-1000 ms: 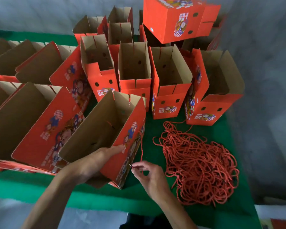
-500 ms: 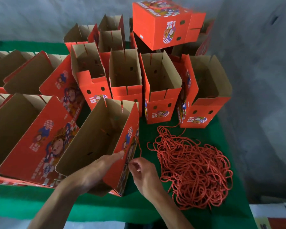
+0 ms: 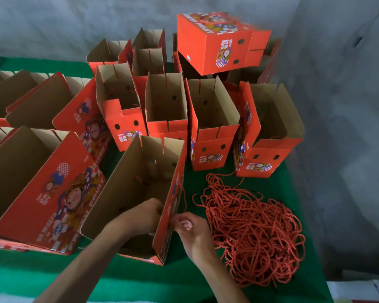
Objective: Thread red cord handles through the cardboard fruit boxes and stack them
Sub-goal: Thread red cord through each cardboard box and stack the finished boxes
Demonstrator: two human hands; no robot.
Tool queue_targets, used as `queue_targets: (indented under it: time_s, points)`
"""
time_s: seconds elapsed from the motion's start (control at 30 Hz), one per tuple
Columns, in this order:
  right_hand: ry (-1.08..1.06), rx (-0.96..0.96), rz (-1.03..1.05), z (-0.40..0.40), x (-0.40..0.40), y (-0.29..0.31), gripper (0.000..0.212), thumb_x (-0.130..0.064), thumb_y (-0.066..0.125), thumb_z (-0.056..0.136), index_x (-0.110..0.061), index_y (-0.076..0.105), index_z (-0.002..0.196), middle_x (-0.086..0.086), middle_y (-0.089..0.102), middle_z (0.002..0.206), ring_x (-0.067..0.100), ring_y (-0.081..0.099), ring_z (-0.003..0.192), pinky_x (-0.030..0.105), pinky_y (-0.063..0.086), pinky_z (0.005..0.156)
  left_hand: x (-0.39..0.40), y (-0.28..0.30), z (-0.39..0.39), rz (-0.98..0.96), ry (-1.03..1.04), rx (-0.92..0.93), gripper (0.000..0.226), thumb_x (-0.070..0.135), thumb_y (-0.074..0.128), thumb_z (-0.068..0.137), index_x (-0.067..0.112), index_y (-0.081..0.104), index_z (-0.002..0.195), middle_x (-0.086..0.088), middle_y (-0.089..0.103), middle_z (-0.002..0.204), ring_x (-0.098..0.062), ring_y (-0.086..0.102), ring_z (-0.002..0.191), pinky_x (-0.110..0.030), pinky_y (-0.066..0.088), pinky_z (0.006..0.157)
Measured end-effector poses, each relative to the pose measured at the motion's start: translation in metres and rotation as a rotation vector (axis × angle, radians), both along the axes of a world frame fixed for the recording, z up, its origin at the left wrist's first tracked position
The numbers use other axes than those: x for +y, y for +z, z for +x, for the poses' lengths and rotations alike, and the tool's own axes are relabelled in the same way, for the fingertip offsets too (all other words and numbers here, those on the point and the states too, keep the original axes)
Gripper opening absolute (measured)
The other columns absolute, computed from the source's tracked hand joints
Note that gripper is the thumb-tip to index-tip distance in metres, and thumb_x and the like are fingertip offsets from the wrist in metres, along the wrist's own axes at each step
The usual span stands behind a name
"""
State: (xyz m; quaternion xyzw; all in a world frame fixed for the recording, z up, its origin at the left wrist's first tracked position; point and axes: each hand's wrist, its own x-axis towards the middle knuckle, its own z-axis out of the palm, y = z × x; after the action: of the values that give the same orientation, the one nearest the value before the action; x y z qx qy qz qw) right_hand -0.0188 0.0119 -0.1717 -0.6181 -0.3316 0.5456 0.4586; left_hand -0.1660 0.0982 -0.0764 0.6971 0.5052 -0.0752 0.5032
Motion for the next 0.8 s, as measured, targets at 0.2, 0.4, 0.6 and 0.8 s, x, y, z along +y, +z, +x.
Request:
queue_targets:
  time_s: [0.2,0.4,0.6,0.8]
  points:
    - [0.107,-0.137,0.027,0.006,0.001,0.008,0.009,-0.020,0.069,0.099,-0.023,0.077,0.095,-0.011,0.076,0.091,-0.004,0.068,0.088,0.009,0.049,0.075,0.009,-0.010,0.010,0.050,-0.099,0.201,0.021,0.016,0.072,0.089,0.011,0.061,0.106,-0.005,0.072,0.101,-0.017,0.072,0.087,-0.030,0.062,0.074]
    - [0.495,-0.275,0.119,0.023,-0.016,0.011,0.062,-0.055,0.072,0.076,-0.071,0.045,0.130,-0.051,0.041,0.126,-0.022,0.039,0.125,0.023,0.036,0.112,0.008,-0.011,0.010,-0.036,0.027,0.251,0.023,0.018,0.067,0.094,0.008,0.065,0.114,-0.009,0.076,0.102,-0.019,0.077,0.084,-0.035,0.063,0.081]
    - [0.524,-0.401,0.080,0.014,-0.017,0.011,0.112,-0.065,0.089,0.060,-0.069,0.020,0.149,-0.025,0.034,0.152,0.002,0.033,0.143,0.037,0.032,0.121,0.004,-0.011,0.013,0.050,0.149,0.307,0.035,0.020,0.069,0.094,0.008,0.054,0.123,-0.007,0.071,0.109,-0.018,0.074,0.092,-0.029,0.061,0.080]
    - [0.359,-0.488,0.224,0.020,-0.001,0.010,0.051,-0.064,0.068,0.090,-0.062,0.048,0.137,-0.046,0.045,0.134,-0.018,0.036,0.131,0.018,0.032,0.108,-0.008,0.004,0.007,0.373,-0.067,0.339,0.039,0.043,0.048,0.103,0.010,0.057,0.122,-0.005,0.065,0.110,-0.024,0.065,0.097,-0.036,0.054,0.086]
